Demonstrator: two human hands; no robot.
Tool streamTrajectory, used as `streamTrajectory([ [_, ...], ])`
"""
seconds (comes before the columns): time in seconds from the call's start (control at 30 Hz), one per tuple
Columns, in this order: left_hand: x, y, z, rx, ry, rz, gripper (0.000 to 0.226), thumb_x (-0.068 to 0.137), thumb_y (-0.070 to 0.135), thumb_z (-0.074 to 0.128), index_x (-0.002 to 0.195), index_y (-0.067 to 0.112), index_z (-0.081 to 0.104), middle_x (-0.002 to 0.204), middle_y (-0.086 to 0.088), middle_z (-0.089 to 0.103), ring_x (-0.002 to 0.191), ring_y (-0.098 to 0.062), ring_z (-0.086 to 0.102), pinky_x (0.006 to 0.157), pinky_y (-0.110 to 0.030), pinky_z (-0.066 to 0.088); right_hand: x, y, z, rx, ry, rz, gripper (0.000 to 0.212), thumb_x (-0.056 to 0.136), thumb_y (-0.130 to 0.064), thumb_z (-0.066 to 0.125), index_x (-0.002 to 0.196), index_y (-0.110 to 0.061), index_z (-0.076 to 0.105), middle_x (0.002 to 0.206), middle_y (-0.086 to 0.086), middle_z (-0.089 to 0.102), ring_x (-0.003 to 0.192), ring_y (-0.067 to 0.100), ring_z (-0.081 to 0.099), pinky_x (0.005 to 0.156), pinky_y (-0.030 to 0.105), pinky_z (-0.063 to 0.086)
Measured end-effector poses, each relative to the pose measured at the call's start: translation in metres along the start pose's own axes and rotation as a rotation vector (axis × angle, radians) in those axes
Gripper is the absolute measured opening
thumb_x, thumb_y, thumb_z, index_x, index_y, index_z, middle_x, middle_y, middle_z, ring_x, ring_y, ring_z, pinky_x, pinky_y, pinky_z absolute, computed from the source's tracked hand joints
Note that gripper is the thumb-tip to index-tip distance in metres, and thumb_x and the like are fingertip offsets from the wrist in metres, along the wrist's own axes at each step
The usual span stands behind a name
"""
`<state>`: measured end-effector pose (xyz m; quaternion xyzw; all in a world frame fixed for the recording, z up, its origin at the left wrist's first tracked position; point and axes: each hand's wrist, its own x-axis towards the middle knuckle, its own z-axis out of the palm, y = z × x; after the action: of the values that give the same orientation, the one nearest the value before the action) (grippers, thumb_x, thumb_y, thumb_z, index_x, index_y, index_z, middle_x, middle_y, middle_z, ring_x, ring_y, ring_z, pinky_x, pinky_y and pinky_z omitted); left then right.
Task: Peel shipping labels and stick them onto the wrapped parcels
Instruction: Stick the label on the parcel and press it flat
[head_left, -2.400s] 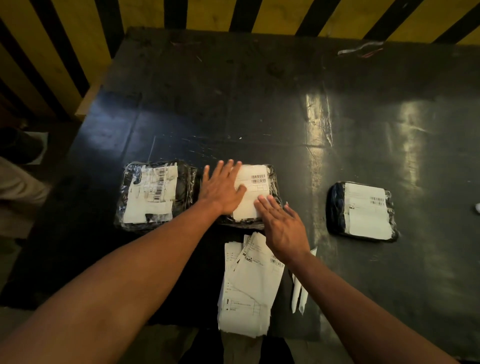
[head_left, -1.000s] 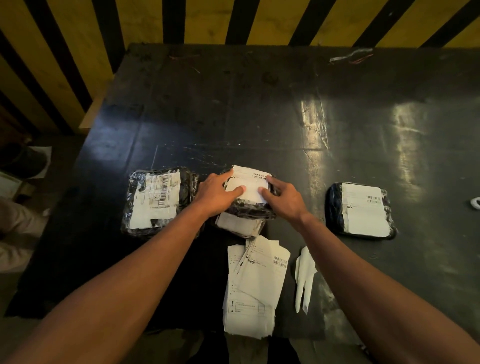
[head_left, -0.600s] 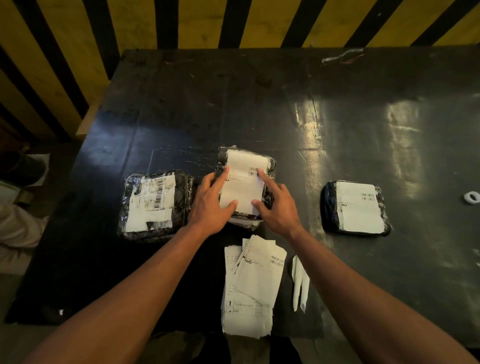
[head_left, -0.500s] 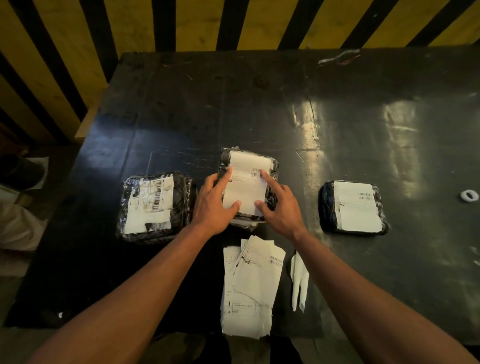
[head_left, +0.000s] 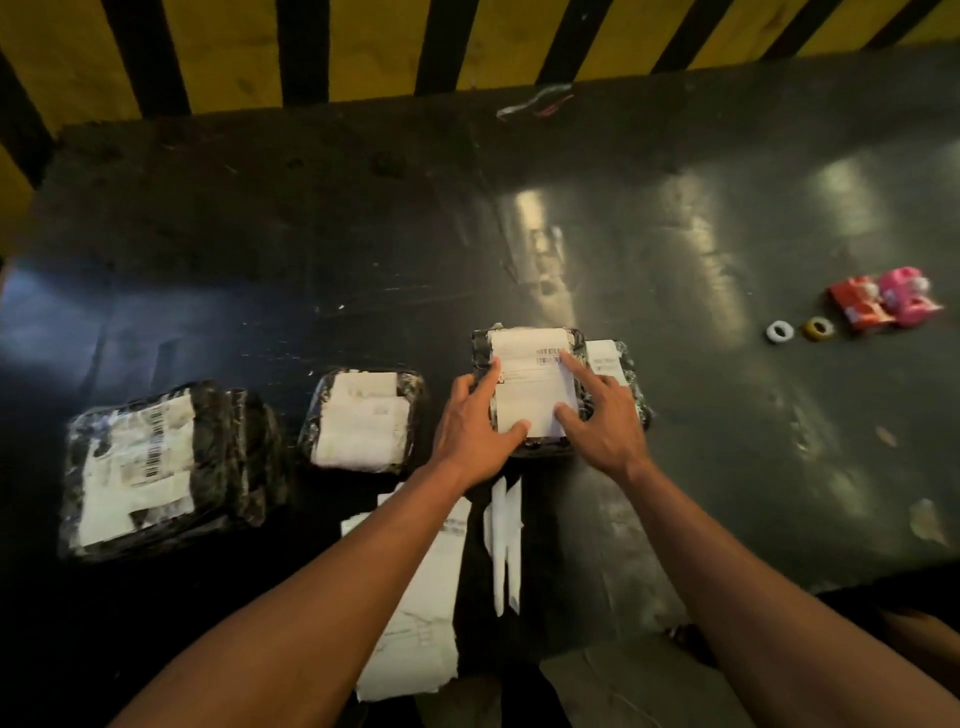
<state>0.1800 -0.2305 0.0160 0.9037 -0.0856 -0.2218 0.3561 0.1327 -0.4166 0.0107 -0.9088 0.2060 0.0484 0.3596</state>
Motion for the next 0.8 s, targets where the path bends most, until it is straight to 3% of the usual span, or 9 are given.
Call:
streamTrajectory([
  [0.27,0.037,0.056,0.055,-0.020,-0.090,0.042,0.094,0.091,0.030,0.077,0.164,0.028,0.016,0.160,-0.005,0.026,0.148,-0.026,0.034,0.121,-0.045,0.035,0.040,0.055,-0.048,-0.015,0.021,0.099,0.069,0.093,-0.028,0.063,0.155,-0.043,0.038,0.144,0.014,0.053,0.136,0.036,0.041,0.115,0.051,0.038],
  [0.4,0.051,0.062,0.068,-0.024,-0.106,0.032,0.091,0.092,0.026,0.076,0.163,0.029,0.021,0.160,-0.005,0.025,0.149,-0.026,0.034,0.120,-0.045,0.036,0.056,0.071,-0.051,-0.018,-0.061,0.131,0.069,0.095,-0.029,0.060,0.157,-0.041,0.034,0.152,0.014,0.049,0.141,0.039,0.039,0.119,0.054,0.035],
  [0.57,0.049,0.050,0.066,-0.035,-0.070,0.048,0.089,0.090,0.031,0.078,0.161,0.034,0.025,0.158,-0.003,0.030,0.145,-0.026,0.039,0.117,-0.047,0.041,0.056,0.074,-0.046,-0.081,-0.111,0.089,0.079,0.082,-0.052,0.046,0.159,-0.045,0.027,0.167,0.015,0.025,0.154,0.039,0.020,0.122,0.057,0.024],
  [0.63,0.040,0.039,0.057,-0.037,-0.049,0.058,0.089,0.089,0.034,0.078,0.161,0.036,0.025,0.155,-0.002,0.033,0.139,-0.025,0.046,0.114,-0.047,0.046,0.045,0.065,-0.043,-0.103,-0.043,0.079,0.073,0.090,-0.044,0.056,0.158,-0.041,0.032,0.169,0.014,0.019,0.154,0.038,0.017,0.122,0.057,0.026],
  [0.73,0.019,0.012,0.035,-0.062,-0.006,0.067,0.079,0.091,0.034,0.076,0.158,0.038,0.033,0.150,0.003,0.036,0.131,-0.019,0.052,0.108,-0.045,0.052,0.018,0.045,-0.034,-0.146,0.180,-0.038,0.061,0.092,-0.032,0.063,0.150,-0.030,0.048,0.161,0.013,0.034,0.145,0.035,0.031,0.115,0.052,0.036],
  [0.8,-0.002,-0.011,0.018,-0.068,0.039,0.055,0.069,0.093,0.031,0.074,0.154,0.037,0.042,0.146,0.005,0.040,0.126,-0.013,0.054,0.104,-0.037,0.054,-0.001,0.034,-0.021,-0.170,0.270,-0.136,0.054,0.088,-0.030,0.063,0.142,-0.026,0.057,0.151,0.011,0.045,0.139,0.033,0.039,0.110,0.049,0.038],
])
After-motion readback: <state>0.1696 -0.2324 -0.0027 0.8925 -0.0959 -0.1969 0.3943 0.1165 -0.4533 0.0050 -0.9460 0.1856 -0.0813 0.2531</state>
